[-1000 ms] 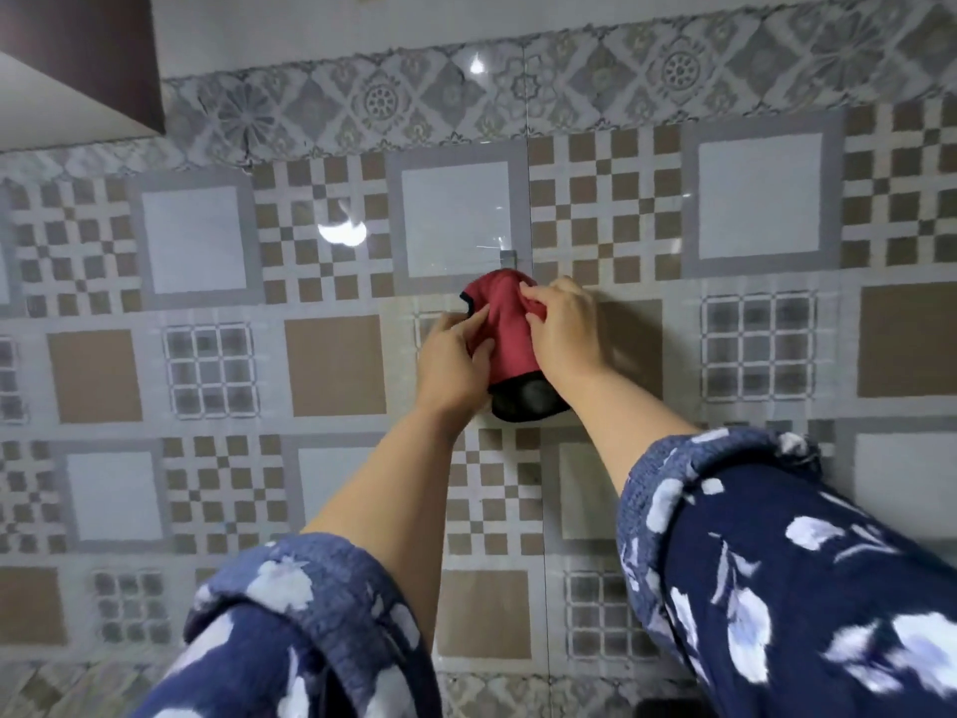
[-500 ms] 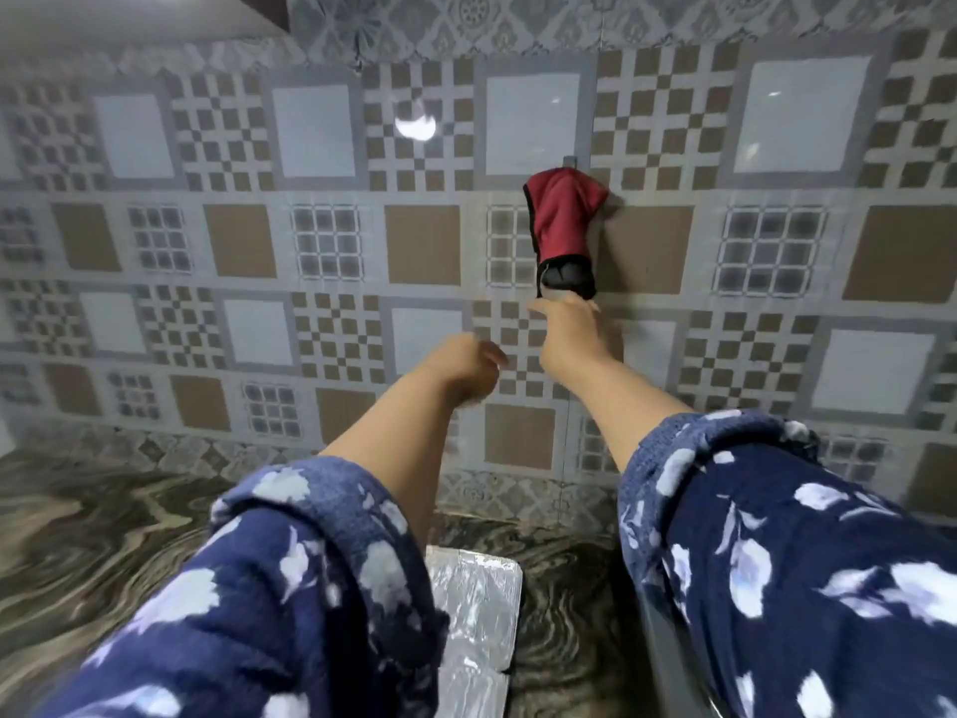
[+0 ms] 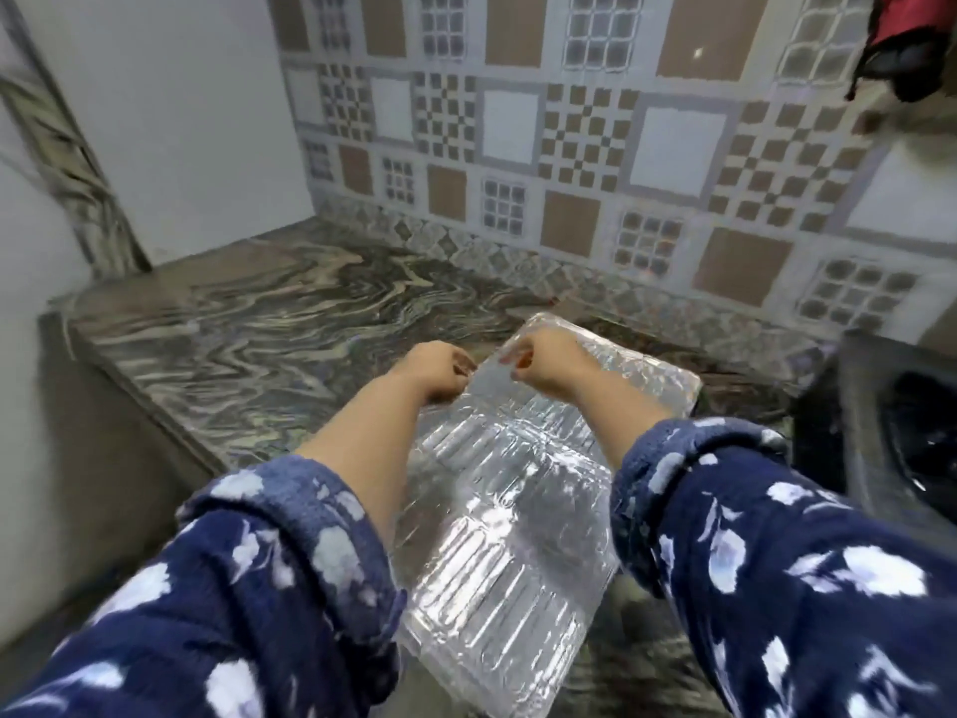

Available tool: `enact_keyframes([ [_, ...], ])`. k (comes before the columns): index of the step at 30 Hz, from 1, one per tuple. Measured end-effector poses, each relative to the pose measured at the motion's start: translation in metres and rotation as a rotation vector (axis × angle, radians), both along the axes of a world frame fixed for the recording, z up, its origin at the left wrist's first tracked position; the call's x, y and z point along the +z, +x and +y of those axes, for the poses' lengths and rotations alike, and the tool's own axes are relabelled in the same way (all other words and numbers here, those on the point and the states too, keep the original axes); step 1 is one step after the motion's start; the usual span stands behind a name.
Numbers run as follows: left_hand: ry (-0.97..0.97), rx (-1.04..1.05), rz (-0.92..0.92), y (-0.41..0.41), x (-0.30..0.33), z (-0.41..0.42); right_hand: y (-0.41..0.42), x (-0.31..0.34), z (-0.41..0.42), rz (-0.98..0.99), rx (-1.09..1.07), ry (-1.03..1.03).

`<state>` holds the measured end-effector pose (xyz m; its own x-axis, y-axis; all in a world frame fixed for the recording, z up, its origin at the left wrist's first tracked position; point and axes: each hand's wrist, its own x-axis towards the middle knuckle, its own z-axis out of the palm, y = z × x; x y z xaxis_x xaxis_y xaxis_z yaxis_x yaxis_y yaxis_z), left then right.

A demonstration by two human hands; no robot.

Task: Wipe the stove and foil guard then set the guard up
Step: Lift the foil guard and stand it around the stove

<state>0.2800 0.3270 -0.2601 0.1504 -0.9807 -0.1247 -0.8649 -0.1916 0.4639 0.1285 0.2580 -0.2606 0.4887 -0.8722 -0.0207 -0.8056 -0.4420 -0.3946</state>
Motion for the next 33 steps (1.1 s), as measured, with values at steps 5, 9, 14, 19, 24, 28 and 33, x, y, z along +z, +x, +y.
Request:
enact_keyframes([
  [5,0.080,0.169,0.043,0.053,-0.061,0.065,0.065,-0.057,0.042,0.031,0.185,0.071],
  [9,0.056,0.283,0.010,0.084,-0.105,0.103,0.099,-0.090,0.055,0.079,0.282,0.080],
  [14,0.036,0.418,0.024,0.095,-0.135,0.129,0.120,-0.117,0.048,0.065,0.309,0.028],
  [19,0.004,0.471,0.047,0.092,-0.146,0.134,0.130,-0.138,0.037,0.115,0.345,-0.022],
  [24,0.004,0.531,0.123,0.094,-0.146,0.134,0.131,-0.136,0.025,0.177,0.410,-0.026],
  [28,0.011,0.583,0.321,0.094,-0.143,0.135,0.132,-0.114,0.026,0.342,0.451,-0.067],
  [33,-0.035,0.484,0.287,0.103,-0.111,0.132,0.130,-0.078,0.025,0.234,0.421,-0.041],
])
